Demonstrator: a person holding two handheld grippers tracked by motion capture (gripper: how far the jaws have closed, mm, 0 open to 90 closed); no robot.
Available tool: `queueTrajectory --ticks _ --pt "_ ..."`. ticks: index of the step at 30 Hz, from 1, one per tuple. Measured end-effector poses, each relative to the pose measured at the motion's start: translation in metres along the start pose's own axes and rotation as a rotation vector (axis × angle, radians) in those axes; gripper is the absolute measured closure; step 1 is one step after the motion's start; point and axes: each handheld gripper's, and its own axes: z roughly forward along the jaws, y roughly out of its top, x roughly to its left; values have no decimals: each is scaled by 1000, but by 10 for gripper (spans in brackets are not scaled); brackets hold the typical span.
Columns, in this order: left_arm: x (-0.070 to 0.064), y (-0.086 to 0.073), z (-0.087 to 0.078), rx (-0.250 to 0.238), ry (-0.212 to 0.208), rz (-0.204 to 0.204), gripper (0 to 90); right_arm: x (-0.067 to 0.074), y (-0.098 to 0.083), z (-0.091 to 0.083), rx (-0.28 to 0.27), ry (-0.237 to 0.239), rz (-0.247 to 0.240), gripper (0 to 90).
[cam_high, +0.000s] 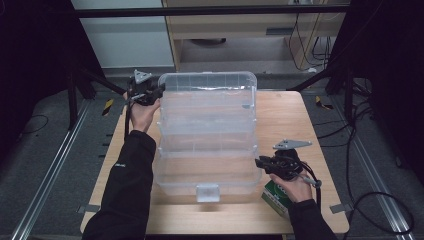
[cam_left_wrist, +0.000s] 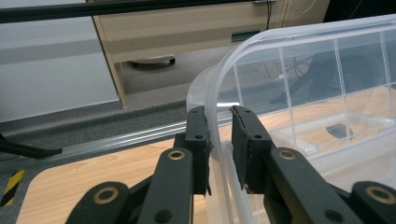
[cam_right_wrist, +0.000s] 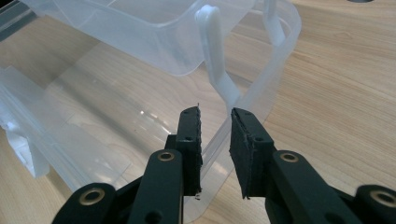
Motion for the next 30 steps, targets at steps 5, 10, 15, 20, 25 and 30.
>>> queueTrajectory --ticks 5,10,15,20,25,30 --pt "3 -3 8 21 9 4 759 1 0 0 3 0 -9 736" --pt "5 -6 15 31 13 -21 760 1 0 0 3 4 -8 736" --pt "5 -4 19 53 21 -15 759 1 0 0 5 -2 -9 737" --pt "9 -4 19 46 -3 -21 759 2 0 -1 4 -1 -11 737" --pt "12 -1 22 86 -13 15 752 1 0 0 4 -3 -17 736" --pt "14 -6 30 99 -6 8 747 1 0 0 6 -1 -15 736"
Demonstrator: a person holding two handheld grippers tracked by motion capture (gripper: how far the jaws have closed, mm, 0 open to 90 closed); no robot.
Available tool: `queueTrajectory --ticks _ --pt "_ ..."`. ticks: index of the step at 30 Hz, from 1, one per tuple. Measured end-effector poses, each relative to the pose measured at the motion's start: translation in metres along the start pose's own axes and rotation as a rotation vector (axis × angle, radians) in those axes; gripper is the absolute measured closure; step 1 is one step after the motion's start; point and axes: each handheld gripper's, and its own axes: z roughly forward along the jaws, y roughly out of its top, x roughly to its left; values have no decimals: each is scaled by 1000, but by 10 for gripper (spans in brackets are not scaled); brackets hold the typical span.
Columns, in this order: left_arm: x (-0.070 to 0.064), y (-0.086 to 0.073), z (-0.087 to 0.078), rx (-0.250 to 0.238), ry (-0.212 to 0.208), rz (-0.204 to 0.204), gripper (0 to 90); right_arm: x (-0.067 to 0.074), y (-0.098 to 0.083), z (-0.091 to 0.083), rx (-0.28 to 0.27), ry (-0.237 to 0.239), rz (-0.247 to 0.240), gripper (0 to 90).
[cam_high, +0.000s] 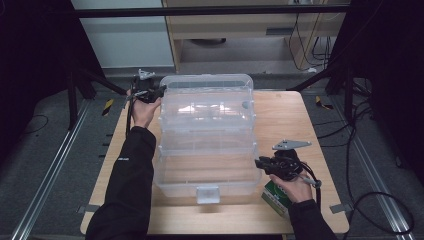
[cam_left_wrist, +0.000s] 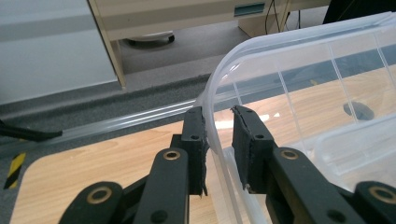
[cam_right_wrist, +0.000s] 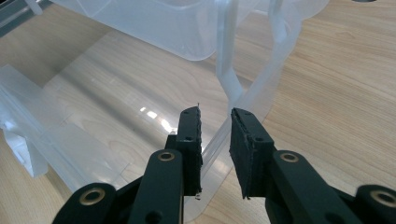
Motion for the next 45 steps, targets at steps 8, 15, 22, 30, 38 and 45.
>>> queueTrajectory --ticks 8,15,22,30,38,45 --pt "2 -5 8 6 8 -11 743 0 0 0 0 0 0 736" --pt "6 -4 6 -29 7 -10 782 0 0 0 3 1 -2 735" --pt "15 -14 -12 2 34 2 692 -1 0 0 6 9 -1 732" --pt "29 -45 -64 -27 1 -50 618 -2 1 0 6 17 10 727" --pt "21 -97 -115 29 -14 -35 592 -2 3 1 25 14 5 720" --pt "6 -140 -139 10 -63 -69 553 -1 3 1 28 9 12 721"
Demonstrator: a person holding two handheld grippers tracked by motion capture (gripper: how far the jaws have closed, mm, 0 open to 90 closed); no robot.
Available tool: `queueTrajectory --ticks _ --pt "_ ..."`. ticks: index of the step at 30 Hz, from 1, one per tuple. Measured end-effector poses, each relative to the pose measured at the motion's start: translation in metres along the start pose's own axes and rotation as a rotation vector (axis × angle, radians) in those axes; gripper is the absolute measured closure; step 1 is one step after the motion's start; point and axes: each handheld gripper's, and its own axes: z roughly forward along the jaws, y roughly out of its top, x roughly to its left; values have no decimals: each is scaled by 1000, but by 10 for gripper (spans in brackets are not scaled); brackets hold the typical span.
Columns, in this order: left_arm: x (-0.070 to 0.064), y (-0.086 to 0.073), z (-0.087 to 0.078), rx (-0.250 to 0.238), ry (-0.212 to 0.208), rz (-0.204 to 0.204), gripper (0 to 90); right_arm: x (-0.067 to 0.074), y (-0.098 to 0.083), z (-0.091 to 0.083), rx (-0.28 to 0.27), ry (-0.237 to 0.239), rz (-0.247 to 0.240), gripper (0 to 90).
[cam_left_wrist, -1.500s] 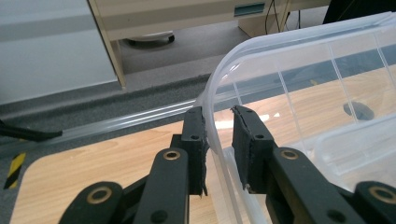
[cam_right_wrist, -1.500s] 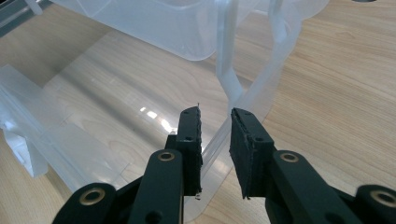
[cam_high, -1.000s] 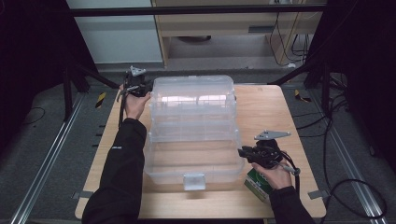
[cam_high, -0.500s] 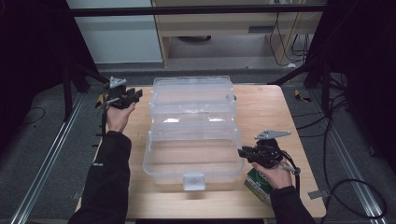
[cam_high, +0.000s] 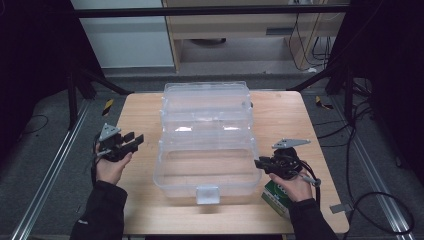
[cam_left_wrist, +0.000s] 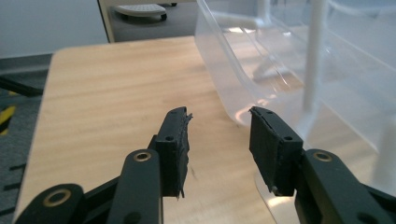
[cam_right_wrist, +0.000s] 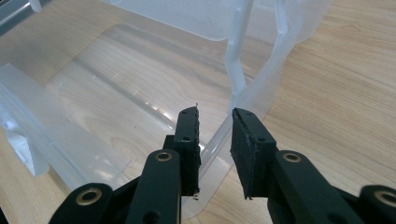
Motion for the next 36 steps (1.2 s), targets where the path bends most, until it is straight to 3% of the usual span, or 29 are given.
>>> queueTrajectory --ticks 4,8,11,17,19,24,29,36 --pt "-3 -12 -3 27 -5 5 505 1 -1 0 -9 -5 -5 719" --pt "-4 -19 -12 -1 6 4 470 1 -1 1 -7 -10 -13 710" --pt "-8 -26 -17 -21 -15 21 449 1 1 3 2 -18 -10 692" --pt "-14 -35 -15 7 -93 39 439 1 3 -4 -3 -32 -6 622" --pt "-20 -31 -17 12 -128 88 437 0 3 -10 -25 -14 -4 591" --pt "-36 -22 -23 5 -195 142 447 -4 4 -23 -51 -25 -7 542" --pt "-50 -20 -22 34 -203 184 469 -8 3 -36 -43 -50 -9 495" --pt "-55 -23 -14 95 -190 183 497 -8 0 -62 -19 -98 -30 355"
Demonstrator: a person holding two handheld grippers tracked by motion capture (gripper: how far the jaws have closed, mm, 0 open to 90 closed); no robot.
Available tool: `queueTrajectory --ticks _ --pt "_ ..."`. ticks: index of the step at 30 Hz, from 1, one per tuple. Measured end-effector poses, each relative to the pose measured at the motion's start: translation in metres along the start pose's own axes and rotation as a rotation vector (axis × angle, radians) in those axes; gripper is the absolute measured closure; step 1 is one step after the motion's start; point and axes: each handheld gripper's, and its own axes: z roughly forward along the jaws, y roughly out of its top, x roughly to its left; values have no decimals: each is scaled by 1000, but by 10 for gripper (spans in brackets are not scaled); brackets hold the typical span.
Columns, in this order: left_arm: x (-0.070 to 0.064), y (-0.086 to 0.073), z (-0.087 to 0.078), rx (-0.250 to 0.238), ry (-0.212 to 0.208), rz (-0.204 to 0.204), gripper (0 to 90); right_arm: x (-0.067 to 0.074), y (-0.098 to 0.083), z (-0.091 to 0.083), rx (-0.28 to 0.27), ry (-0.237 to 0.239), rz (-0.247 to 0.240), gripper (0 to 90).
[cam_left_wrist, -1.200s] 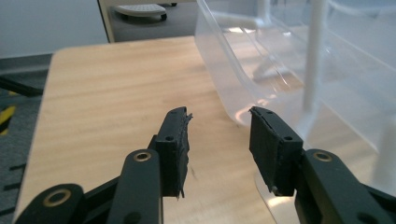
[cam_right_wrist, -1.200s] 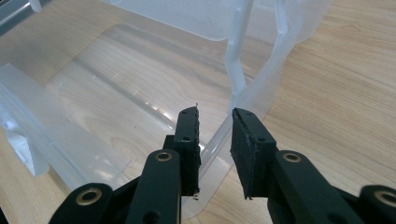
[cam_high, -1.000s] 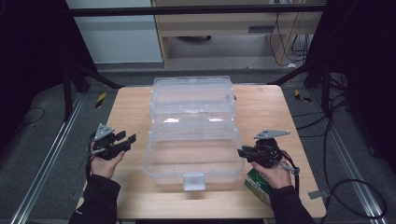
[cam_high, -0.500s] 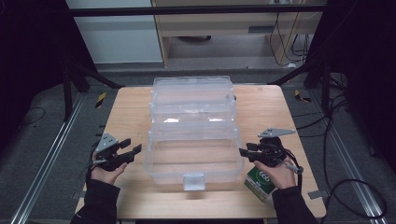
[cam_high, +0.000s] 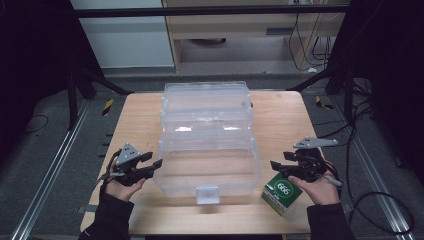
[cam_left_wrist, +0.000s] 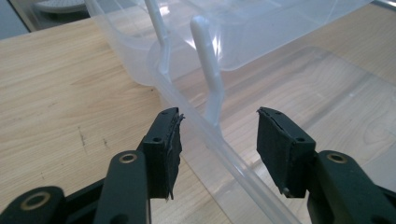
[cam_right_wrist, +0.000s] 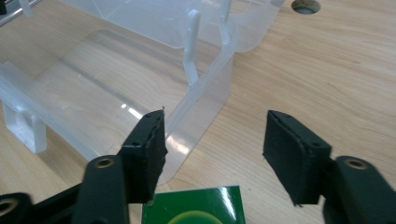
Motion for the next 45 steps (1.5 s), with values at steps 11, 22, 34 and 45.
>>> queueTrajectory --ticks 11,22,34,45 --pt "-4 0 5 38 5 24 547 6 -4 -10 185 -47 -59 177" --pt "-6 2 8 57 20 37 568 11 -14 5 328 -50 -78 107" --pt "-2 4 10 45 17 39 589 14 -23 24 433 -27 -104 77" --pt "-2 4 11 43 24 48 586 13 -26 41 543 2 -119 79"
